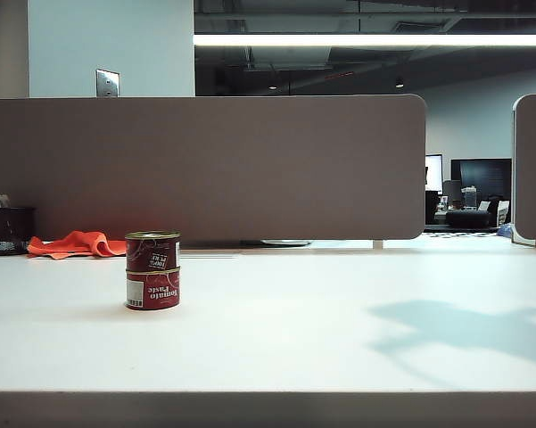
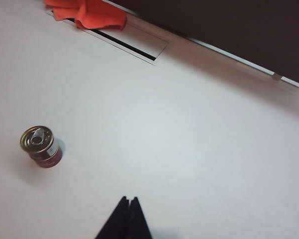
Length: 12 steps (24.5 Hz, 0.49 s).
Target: Stack a can of tomatoes on the right onto the can of tomatoes on the left.
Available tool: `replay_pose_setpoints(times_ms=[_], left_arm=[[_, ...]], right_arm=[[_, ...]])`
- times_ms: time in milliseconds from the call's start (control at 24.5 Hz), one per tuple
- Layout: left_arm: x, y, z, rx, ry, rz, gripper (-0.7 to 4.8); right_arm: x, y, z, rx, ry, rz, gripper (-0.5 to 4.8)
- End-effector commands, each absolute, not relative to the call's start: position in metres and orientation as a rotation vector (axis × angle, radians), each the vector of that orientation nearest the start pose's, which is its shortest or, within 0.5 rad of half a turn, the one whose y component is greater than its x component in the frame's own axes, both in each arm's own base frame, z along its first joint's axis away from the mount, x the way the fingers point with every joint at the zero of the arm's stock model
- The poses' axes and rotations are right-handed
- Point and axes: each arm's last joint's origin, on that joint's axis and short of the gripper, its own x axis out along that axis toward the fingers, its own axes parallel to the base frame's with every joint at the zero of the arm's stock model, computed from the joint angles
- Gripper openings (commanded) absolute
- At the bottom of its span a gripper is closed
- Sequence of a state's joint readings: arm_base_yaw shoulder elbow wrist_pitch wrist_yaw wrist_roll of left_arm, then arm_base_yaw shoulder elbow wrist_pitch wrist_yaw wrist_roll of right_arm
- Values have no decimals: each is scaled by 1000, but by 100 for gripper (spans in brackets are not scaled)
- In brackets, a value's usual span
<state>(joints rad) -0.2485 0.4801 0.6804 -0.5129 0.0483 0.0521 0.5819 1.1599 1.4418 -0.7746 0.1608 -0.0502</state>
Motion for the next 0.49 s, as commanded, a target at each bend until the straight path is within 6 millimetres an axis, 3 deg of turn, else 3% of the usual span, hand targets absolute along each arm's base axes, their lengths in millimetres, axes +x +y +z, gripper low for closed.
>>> replay_pose_setpoints(times_ms=[41, 123, 245, 368, 490], left_arm=[[95, -26, 290, 68, 206, -301, -5], [92, -25, 282, 57, 168, -299, -5], [96, -24, 258, 74, 178, -251, -5], [100, -25, 241, 64, 223, -255, -5], [103, -26, 225, 19, 254, -244, -5]], right_arm=[[146, 89, 408, -188, 331, 390, -6], [128, 76, 391, -176, 283, 333, -6], [105, 56, 343, -147, 165, 184, -6], [101, 49, 309, -168, 178, 59, -6], [97, 47, 282, -165, 183, 74, -6]])
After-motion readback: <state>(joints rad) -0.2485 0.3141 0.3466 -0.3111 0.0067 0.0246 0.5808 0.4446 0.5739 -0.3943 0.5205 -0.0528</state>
